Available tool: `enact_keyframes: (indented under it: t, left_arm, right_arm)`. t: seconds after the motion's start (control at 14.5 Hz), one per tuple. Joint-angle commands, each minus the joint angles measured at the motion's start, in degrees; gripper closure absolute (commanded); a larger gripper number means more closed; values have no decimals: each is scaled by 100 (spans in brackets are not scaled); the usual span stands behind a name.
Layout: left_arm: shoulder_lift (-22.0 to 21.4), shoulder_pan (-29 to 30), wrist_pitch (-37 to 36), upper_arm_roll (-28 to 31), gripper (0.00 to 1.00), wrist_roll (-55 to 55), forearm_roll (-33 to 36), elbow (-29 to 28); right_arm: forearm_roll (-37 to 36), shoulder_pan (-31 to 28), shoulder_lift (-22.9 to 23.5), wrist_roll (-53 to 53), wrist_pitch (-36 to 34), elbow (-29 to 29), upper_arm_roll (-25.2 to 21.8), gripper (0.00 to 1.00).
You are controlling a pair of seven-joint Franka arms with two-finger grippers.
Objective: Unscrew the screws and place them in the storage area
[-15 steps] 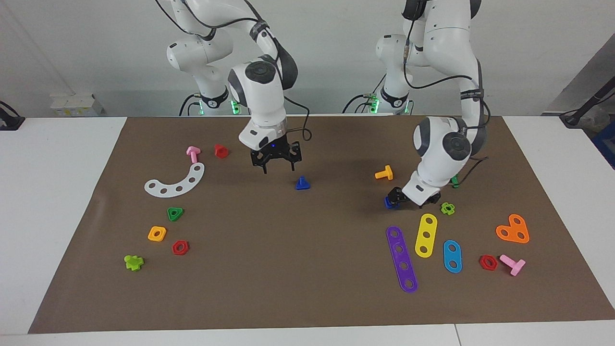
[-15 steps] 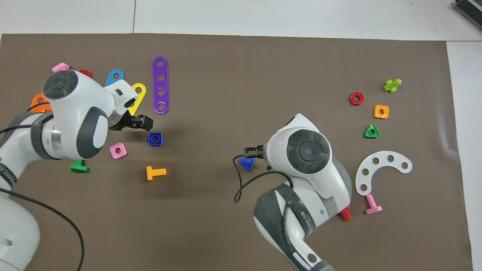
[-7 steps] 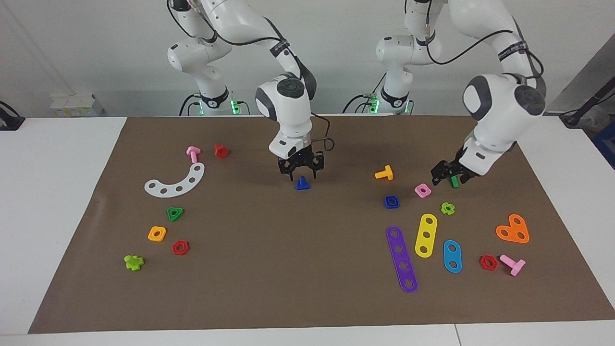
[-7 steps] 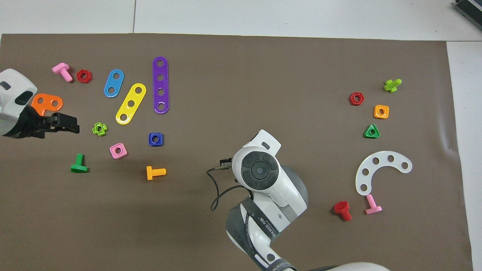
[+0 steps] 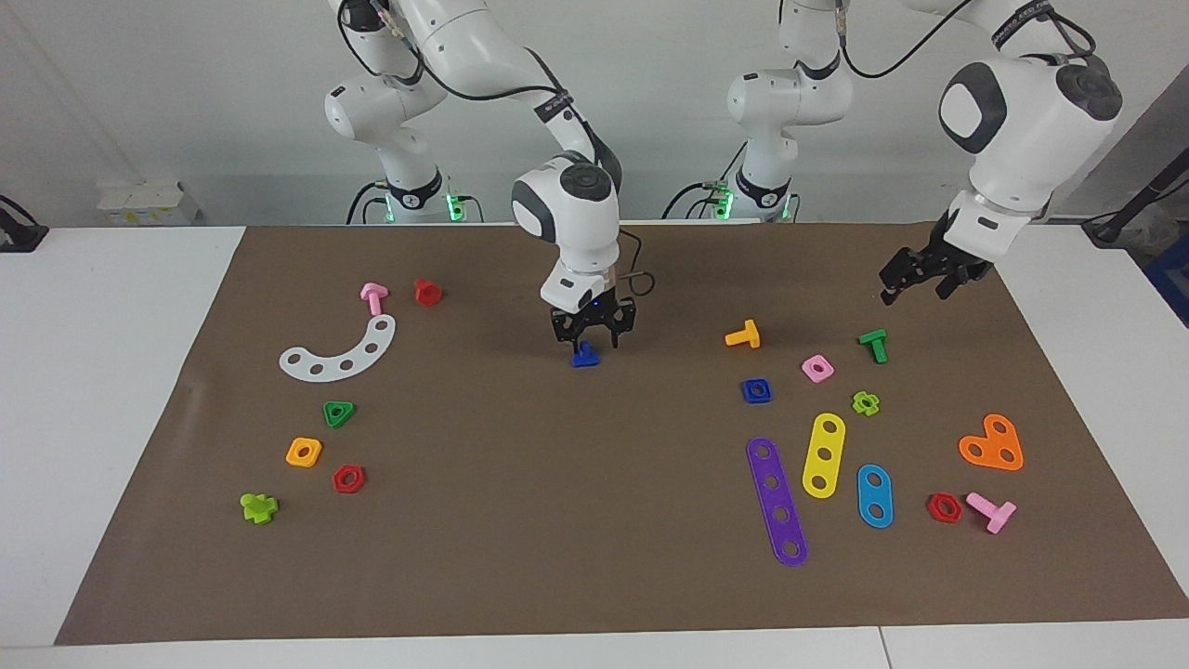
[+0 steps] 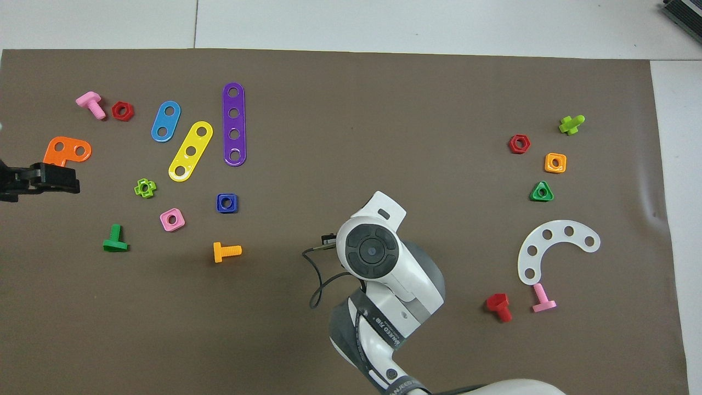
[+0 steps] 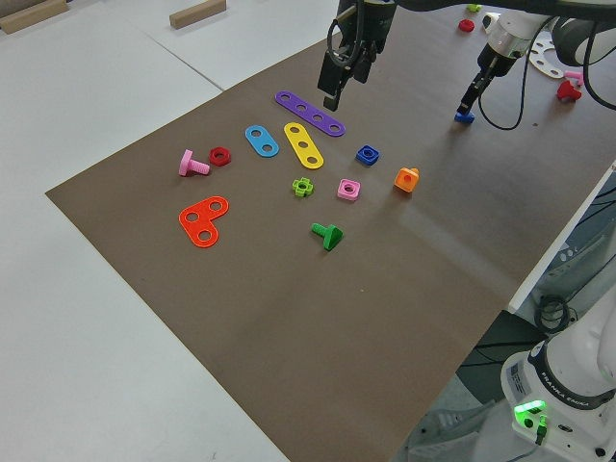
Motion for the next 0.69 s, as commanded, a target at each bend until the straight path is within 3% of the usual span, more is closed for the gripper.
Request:
enact_keyframes:
  t: [0.0, 0.07, 0.21, 0.28, 0.48, 0.62]
  left_arm:
    - [610, -151, -899, -22, 0, -147, 225, 1280]
    - [795, -265, -1215, -22, 0, -139, 199, 1615]
    - [954, -319, -1437, -31, 0, -139, 190, 1951]
    - [920, -327, -1316, -40, 0, -139, 146, 1900]
    - [543, -371, -737, -92, 0, -165, 128, 1040]
    - [480, -371, -621, -92, 0, -156, 128, 862]
  right_arm:
    - [-162, -34, -9, 139, 21, -27, -2, 58]
    - [-162, -42, -9, 130, 12, -27, -11, 77]
    - [-162, -139, -18, 113, -14, -27, -2, 100]
    - [-162, -148, -18, 78, -32, -36, -2, 100]
    - [-162, -437, -105, 7, -137, -27, 7, 100]
    - [-145, -787, -184, -185, -137, -1, 15, 100]
